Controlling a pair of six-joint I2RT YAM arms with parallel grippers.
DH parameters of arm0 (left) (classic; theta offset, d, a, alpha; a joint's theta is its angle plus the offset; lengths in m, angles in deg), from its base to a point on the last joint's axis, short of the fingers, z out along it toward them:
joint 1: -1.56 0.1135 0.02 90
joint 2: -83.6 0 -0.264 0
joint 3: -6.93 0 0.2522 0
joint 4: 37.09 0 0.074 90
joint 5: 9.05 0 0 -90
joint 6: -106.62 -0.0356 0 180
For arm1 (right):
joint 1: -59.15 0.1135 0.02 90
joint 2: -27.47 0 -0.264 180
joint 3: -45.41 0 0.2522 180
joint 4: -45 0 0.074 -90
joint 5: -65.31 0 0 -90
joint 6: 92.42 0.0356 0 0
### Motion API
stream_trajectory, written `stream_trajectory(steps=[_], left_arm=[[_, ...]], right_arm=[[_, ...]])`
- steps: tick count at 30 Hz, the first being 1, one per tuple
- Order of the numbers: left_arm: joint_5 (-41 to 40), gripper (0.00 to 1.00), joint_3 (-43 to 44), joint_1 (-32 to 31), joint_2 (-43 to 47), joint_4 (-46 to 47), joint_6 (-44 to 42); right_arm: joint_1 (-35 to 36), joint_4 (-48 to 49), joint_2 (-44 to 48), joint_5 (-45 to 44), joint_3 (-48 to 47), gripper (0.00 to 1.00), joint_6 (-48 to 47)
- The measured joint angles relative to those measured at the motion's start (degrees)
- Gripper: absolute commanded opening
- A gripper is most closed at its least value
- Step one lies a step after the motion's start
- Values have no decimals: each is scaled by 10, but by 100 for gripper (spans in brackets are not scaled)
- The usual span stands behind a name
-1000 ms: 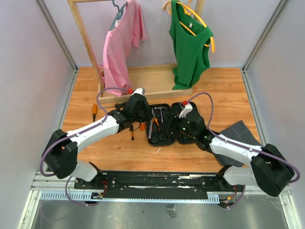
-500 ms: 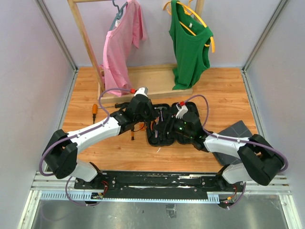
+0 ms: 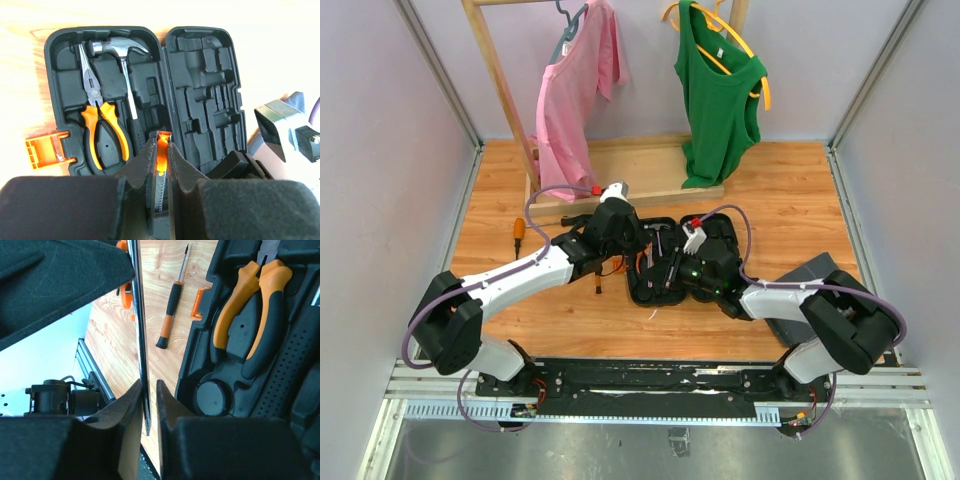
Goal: Sort the tools into containers
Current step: Pick up the utility knife at the center of the board, then place the utility knife in the storage box.
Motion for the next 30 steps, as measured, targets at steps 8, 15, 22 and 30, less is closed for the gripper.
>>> stream_trajectory(steps=[8, 15, 22, 30], left_arm=[[-17, 40, 0, 0, 1, 0, 4], [-32, 61, -22, 0, 37, 18, -16], [-45, 62, -43, 28, 83, 41, -62], [-57, 63, -111, 86, 88, 82, -110]], right_arm=[[1, 42, -22, 18, 1, 1, 12], [1, 41, -23, 21, 1, 1, 11], [-13, -37, -8, 21, 1, 1, -13], [-61, -200, 18, 19, -40, 1, -60]])
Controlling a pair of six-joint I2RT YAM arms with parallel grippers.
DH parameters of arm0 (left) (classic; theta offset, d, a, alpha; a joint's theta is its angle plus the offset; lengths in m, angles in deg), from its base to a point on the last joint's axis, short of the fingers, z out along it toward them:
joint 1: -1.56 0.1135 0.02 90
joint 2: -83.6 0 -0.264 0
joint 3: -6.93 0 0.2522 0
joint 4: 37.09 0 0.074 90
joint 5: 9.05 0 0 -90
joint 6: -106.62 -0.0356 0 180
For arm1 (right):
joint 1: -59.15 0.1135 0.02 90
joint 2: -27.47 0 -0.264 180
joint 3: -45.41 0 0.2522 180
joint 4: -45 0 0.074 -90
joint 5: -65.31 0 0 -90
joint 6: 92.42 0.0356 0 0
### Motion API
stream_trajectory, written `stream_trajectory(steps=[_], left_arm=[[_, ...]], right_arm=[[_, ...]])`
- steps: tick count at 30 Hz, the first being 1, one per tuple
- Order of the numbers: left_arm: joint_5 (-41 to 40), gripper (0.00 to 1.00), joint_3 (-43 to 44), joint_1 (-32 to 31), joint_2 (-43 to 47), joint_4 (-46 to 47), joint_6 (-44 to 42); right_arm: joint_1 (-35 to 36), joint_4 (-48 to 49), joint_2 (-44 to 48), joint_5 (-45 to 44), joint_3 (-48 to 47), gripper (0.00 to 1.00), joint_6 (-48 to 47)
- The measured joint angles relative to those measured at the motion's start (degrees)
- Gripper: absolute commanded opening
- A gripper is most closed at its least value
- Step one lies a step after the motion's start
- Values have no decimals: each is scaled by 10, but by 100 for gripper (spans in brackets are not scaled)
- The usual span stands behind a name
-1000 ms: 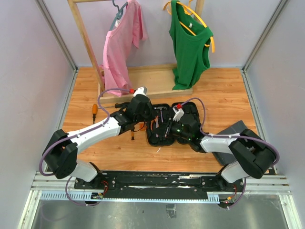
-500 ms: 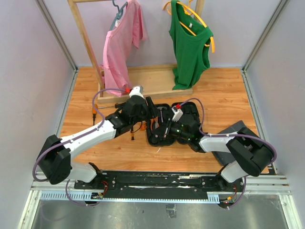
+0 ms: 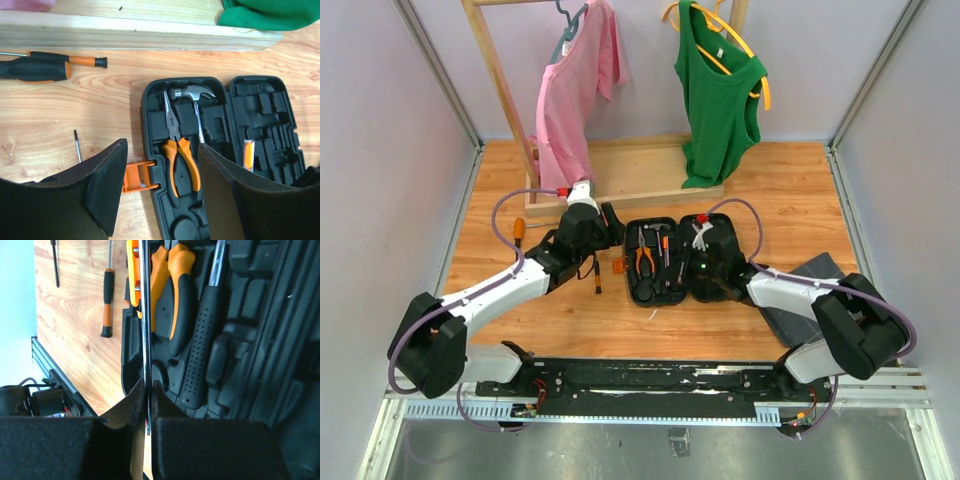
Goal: Sort the tools into containers
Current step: Place the utility knife in the storage box.
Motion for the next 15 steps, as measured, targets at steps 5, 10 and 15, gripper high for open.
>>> stream_trajectory(steps=[5, 10, 15], left_arm=[[-13, 62, -25, 0, -15, 60, -25], [-23, 61, -65, 0, -35, 124, -33], [-27, 61, -88, 0, -47, 148, -37]], right_arm=[[-34, -84, -6, 19, -45, 1, -27], [-64, -145, -33, 42, -76, 3, -43], [-79, -192, -70, 69, -111, 4, -56]])
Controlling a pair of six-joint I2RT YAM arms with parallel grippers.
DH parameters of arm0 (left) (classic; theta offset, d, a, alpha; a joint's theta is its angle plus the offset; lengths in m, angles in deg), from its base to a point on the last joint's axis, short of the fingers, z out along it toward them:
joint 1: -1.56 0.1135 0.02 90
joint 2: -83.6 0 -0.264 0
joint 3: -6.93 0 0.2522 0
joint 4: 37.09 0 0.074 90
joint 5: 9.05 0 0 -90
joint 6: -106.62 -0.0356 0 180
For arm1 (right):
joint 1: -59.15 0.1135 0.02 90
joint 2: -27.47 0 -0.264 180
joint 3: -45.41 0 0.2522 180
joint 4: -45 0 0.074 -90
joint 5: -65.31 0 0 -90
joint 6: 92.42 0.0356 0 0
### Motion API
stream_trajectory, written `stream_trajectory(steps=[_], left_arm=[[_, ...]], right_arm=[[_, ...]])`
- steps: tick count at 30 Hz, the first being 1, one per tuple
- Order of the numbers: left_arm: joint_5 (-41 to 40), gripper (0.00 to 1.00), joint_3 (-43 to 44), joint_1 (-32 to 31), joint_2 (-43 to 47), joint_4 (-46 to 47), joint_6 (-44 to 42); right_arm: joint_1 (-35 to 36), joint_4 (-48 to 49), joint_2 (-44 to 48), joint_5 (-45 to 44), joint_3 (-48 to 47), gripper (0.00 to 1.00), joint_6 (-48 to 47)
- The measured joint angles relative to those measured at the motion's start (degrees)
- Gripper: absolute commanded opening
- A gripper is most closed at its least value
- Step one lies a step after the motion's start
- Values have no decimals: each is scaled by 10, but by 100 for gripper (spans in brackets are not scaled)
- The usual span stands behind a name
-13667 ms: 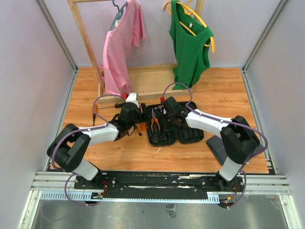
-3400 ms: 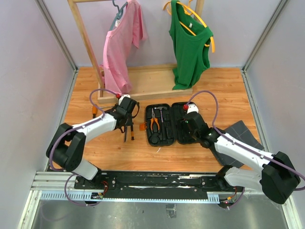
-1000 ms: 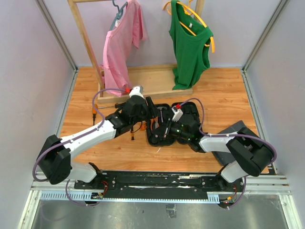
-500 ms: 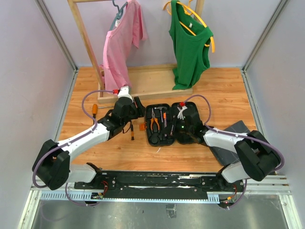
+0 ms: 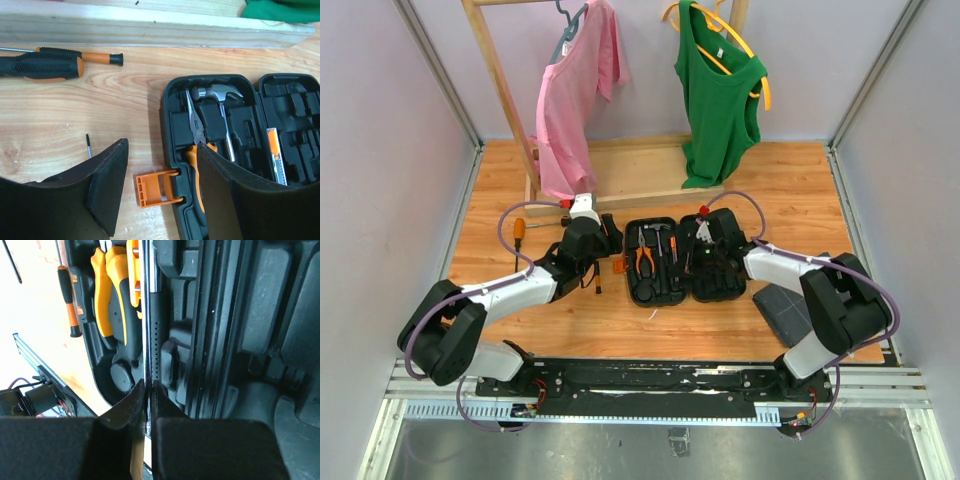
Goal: Sort the tools into containers
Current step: Place the utility knife in the storage box.
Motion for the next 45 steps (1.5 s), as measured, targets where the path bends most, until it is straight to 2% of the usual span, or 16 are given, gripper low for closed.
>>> stream_trajectory(steps=[12, 19, 30, 45], left_arm=[[-14, 60, -2, 0, -3, 29, -9], [-15, 60, -2, 0, -5, 31, -11], [-14, 60, -2, 0, -6, 31, -11], [-14, 60, -2, 0, -8, 31, -11]], right_arm=[[-25, -42, -46, 39, -36, 9, -11], [-26, -46, -59, 46, -54, 16, -13], [-37, -48, -58, 48, -56, 26, -13], [-37, -57, -14, 50, -26, 30, -13]])
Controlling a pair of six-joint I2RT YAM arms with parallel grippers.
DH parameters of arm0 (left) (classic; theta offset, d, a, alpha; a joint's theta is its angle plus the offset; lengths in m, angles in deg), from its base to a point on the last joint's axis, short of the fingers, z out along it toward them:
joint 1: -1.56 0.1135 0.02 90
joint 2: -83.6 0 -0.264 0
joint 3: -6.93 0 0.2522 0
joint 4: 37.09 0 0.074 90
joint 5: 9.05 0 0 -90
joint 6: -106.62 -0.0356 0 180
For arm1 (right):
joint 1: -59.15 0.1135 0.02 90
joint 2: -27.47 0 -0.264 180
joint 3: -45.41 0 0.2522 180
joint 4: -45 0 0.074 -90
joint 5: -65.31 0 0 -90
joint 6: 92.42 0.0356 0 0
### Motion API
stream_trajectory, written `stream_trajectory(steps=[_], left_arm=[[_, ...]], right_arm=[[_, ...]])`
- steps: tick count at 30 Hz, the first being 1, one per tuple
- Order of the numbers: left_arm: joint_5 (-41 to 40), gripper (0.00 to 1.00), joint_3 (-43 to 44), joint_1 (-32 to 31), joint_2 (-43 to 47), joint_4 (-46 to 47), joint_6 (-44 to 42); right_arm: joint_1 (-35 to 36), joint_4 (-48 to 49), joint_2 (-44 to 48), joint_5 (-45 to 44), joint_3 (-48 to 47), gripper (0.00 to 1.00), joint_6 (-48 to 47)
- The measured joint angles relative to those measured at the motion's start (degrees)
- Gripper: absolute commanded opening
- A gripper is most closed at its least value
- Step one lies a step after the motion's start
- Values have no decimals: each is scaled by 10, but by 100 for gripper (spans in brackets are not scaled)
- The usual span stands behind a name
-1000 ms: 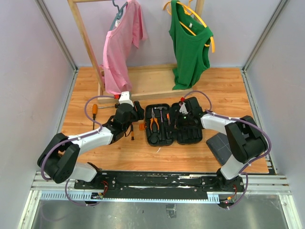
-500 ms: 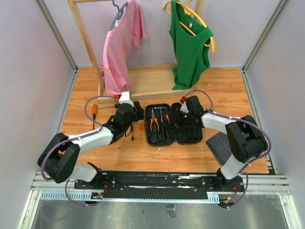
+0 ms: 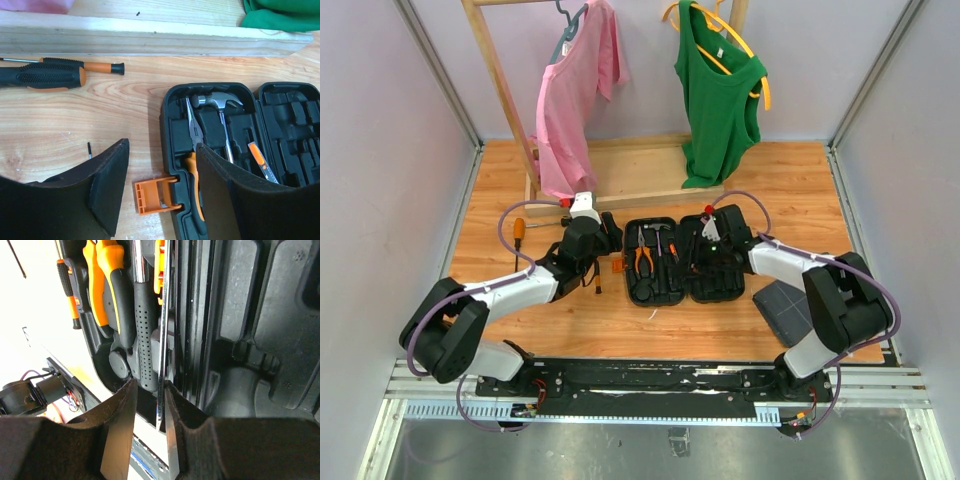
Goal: Sort the tools into containers
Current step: Place the utility knife in the storage box.
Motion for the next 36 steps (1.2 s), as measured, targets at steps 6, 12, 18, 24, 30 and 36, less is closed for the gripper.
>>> stream_trajectory(steps=[6, 12, 18, 24, 30, 36], left_arm=[[2, 59, 0, 0, -4, 0, 0], [4, 59, 0, 0, -5, 0, 0], [4, 59, 0, 0, -5, 0, 0], [4, 59, 0, 0, -5, 0, 0], [6, 59, 0, 0, -7, 0, 0], [7, 59, 0, 0, -7, 0, 0]], right_arm=[[0, 0, 8, 4, 9, 27, 0], [0, 9, 4, 5, 9, 28, 5], [0, 10, -15, 5, -7, 31, 11], [0, -8, -10, -10, -17, 35, 1], [0, -38, 16, -27, -17, 36, -14], [5, -48, 22, -28, -17, 37, -20]])
